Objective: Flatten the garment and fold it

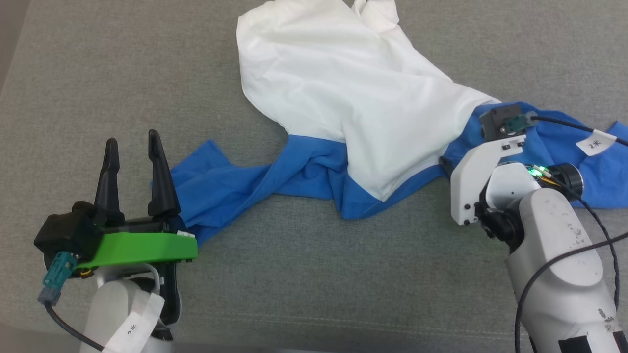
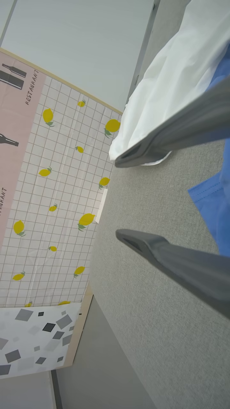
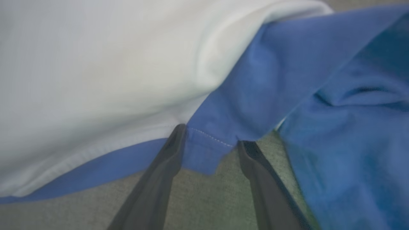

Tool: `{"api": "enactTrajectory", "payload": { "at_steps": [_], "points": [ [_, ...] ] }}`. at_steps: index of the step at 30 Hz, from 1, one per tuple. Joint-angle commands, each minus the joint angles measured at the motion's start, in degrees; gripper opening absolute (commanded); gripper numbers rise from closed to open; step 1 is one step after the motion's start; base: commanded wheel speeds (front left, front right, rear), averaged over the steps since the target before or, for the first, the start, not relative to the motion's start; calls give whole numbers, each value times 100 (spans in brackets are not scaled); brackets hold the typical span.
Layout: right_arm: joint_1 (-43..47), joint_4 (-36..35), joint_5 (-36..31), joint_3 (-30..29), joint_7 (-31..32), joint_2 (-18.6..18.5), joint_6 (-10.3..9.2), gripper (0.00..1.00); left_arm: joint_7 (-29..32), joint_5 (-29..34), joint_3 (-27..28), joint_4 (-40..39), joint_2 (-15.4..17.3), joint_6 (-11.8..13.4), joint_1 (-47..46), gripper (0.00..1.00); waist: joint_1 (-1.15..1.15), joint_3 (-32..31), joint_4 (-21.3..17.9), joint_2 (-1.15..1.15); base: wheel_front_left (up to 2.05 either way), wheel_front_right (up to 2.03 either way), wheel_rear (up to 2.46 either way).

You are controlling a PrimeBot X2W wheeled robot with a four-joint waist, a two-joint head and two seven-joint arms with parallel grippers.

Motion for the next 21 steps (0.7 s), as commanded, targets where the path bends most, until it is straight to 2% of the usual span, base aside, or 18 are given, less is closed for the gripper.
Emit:
{"api": "enactTrajectory", "payload": {
  "at_steps": [1,6,11,15,18,21],
  "points": [
    [252,94,-16,63,203,25,-9,0,-21,10,3,22,-27,-26,-33,100,0,-56,3,0,0,0,0],
    [914,-821,347,78,338,25,-9,0,-21,-37,13,94,-28,22,75,100,0,-269,-41,0,0,0,0],
    [2141,-2417,639,-8,731,25,-9,0,-21,-16,141,112,-28,42,214,100,0,-514,-201,0,0,0,0],
    [3172,-3316,838,-232,1076,25,-9,0,-21,-6,206,121,-28,41,294,100,0,-662,-298,0,0,0,0],
    [3706,-3528,999,-393,1171,25,-9,0,-21,-2,228,111,-29,44,362,100,0,-734,-369,0,0,0,0],
    [4023,-3408,1170,-466,1132,25,-9,0,-21,-3,181,161,-29,23,419,100,0,-808,-413,0,0,0,0]
  ]
}}
